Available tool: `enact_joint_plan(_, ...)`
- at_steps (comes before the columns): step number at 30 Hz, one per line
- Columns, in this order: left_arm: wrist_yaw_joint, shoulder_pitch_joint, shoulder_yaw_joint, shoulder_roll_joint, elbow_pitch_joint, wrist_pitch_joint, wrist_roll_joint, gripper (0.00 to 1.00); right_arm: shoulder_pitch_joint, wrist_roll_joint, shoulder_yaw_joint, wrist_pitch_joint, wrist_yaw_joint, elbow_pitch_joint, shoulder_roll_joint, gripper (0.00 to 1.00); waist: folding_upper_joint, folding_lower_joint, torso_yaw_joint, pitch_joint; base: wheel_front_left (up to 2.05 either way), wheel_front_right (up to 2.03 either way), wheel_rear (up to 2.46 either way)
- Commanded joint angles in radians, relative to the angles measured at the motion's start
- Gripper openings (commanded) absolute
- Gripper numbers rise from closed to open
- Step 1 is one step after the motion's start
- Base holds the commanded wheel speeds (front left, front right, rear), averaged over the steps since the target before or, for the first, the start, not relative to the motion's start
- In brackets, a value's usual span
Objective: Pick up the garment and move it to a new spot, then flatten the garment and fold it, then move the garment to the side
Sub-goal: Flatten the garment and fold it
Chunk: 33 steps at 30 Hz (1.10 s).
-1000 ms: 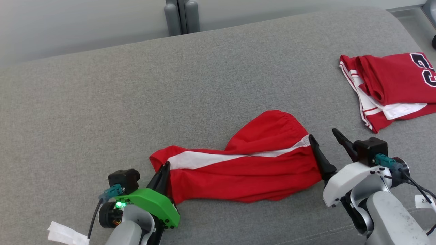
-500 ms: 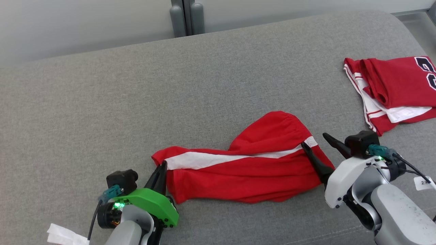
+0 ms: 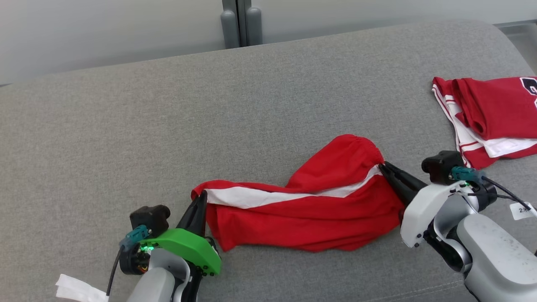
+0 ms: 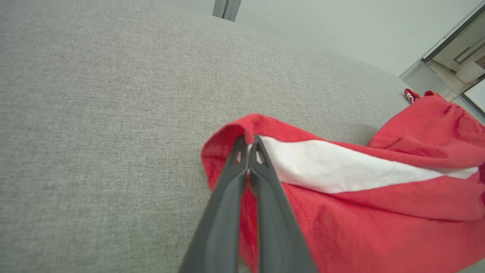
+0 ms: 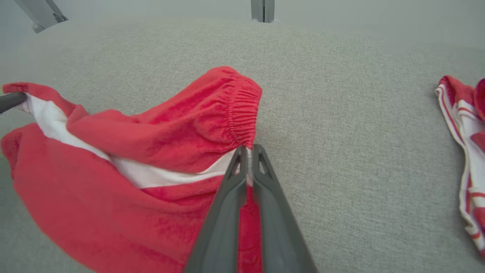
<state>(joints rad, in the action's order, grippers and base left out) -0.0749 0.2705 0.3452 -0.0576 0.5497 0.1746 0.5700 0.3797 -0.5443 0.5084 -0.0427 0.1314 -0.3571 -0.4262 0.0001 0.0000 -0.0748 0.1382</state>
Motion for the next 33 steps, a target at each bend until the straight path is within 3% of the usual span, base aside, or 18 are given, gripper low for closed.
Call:
enact_joint_plan(1,0.002,-0.004,-0.005,-0.016,-0.017,0.007,0.002,0.0,0.015,-0.011,-0.01,0.02,-0.002,0.011,-0.007,0.0,-0.0001,0.0,-0.001,-0.008,0.0,0.0,0.0)
enact_joint_plan(13,0.027,0.032,-0.038,-0.107,-0.324,-0.019,-0.015,0.0,-0.006,0.013,-0.201,0.188,-0.002,0.2,0.026,0.0,-0.0001,0.0,-0.004,-0.108,0.0,0.0,0.0)
enact_joint_plan(19,0.06,0.006,-0.084,-0.161,-0.606,-0.048,-0.01,0.0,-0.053,0.055,-0.279,0.186,-0.002,0.365,0.053,0.0,-0.0001,0.0,-0.006,-0.143,0.0,0.0,0.0)
enact_joint_plan(24,0.085,0.034,-0.113,-0.221,-0.814,-0.141,-0.006,0.0,-0.087,0.085,-0.333,0.14,-0.002,0.522,0.085,0.0,-0.0001,0.0,-0.005,-0.138,0.0,0.0,0.0)
enact_joint_plan(28,0.079,0.121,-0.119,-0.277,-0.798,-0.246,-0.011,0.0,-0.04,0.098,-0.307,0.072,-0.002,0.518,0.101,0.0,-0.0001,0.0,-0.005,-0.091,0.0,0.0,0.0)
enact_joint_plan(33,0.034,0.32,-0.11,-0.311,-0.601,-0.304,-0.019,0.0,0.158,0.098,-0.218,0.071,-0.002,0.343,0.136,0.0,-0.0001,0.0,-0.017,0.026,0.0,0.0,0.0)
